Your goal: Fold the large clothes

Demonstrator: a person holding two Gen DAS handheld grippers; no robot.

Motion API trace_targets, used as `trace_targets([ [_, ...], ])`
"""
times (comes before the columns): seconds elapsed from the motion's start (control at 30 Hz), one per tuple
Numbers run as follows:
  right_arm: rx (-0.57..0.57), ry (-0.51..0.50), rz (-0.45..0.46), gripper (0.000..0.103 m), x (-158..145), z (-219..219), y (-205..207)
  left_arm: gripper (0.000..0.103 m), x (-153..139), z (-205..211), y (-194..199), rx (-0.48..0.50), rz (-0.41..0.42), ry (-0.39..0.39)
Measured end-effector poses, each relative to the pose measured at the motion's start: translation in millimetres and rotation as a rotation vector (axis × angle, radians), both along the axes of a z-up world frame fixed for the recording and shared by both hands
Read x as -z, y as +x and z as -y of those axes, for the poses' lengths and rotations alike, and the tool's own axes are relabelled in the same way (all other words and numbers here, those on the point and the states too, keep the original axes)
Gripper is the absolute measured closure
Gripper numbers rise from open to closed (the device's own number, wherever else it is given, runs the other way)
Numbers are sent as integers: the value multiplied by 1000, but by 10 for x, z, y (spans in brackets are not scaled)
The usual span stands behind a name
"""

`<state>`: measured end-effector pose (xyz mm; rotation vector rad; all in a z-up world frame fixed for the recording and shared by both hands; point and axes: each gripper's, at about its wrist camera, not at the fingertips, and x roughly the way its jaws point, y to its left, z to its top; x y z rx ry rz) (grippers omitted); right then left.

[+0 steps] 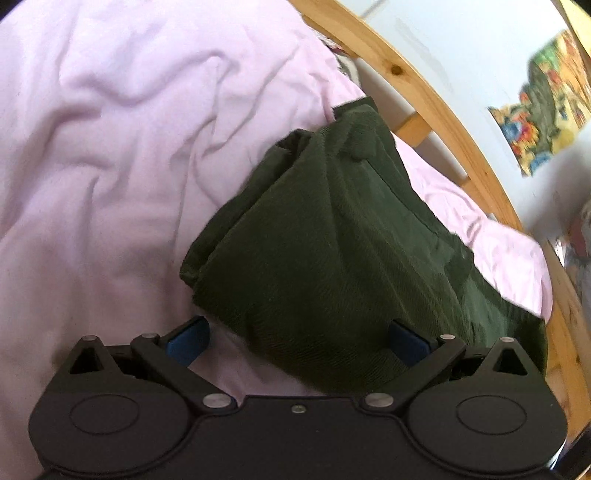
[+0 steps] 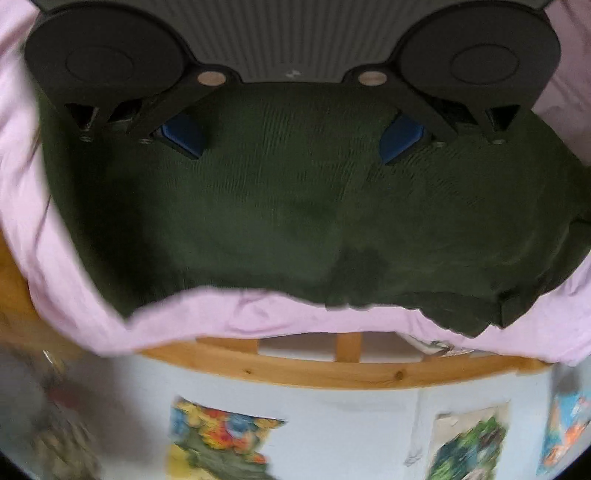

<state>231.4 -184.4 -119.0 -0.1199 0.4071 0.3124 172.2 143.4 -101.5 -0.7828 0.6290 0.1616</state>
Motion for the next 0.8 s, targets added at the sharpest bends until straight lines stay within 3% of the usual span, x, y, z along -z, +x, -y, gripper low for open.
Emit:
trace_targets([
  [0.17, -7, 62, -36, 0, -15, 68, 68, 1, -50, 25, 125, -22, -23, 24],
  [0.37, -13, 101, -68, 0, -114, 167, 59, 1, -14, -109, 105, -81, -4, -45],
  [0.43, -12, 109, -67, 0, -152, 178, 48, 6, -27, -124, 109, -89, -7, -36],
  [0.6, 25, 145, 55, 0, -447, 360, -118, 17, -90, -90, 94, -124, -12, -8],
  [0.73, 142, 132, 181, 0, -682, 624, -162, 22, -100, -66, 88, -113, -34, 54],
  [0.8, 189, 118, 164, 0, -715, 813, -25, 21, -97, -51, 90, -100, -41, 93],
])
